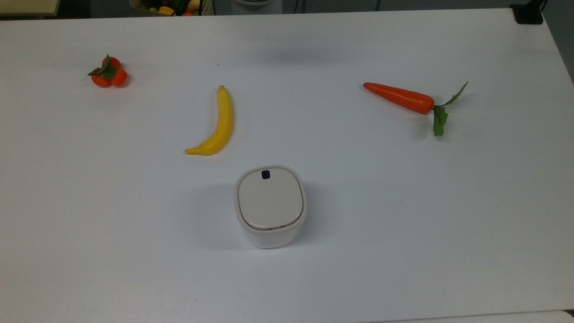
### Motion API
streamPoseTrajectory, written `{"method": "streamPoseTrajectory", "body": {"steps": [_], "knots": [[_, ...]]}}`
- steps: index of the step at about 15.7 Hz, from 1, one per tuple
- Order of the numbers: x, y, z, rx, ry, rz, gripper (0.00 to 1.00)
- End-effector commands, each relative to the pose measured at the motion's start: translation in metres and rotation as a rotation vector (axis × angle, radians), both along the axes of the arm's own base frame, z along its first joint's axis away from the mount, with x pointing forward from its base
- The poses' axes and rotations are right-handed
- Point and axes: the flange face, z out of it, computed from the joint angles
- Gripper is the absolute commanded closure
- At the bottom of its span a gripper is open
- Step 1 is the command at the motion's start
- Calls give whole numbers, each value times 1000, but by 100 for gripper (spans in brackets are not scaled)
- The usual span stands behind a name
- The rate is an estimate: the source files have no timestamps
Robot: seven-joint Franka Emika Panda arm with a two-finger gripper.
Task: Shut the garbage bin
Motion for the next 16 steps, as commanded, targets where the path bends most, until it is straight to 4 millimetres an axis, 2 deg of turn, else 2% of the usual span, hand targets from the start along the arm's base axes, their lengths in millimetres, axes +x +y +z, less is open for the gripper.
{"method": "streamPoseTrajectory", "body": {"steps": [1, 3, 7, 16], "knots": [[1, 13, -3, -105, 14, -38, 0], [15, 36, -14, -128, -15, -85, 0], [38, 41, -24, -96, -115, -50, 0], [38, 50, -29, -89, -105, -10, 0]]}}
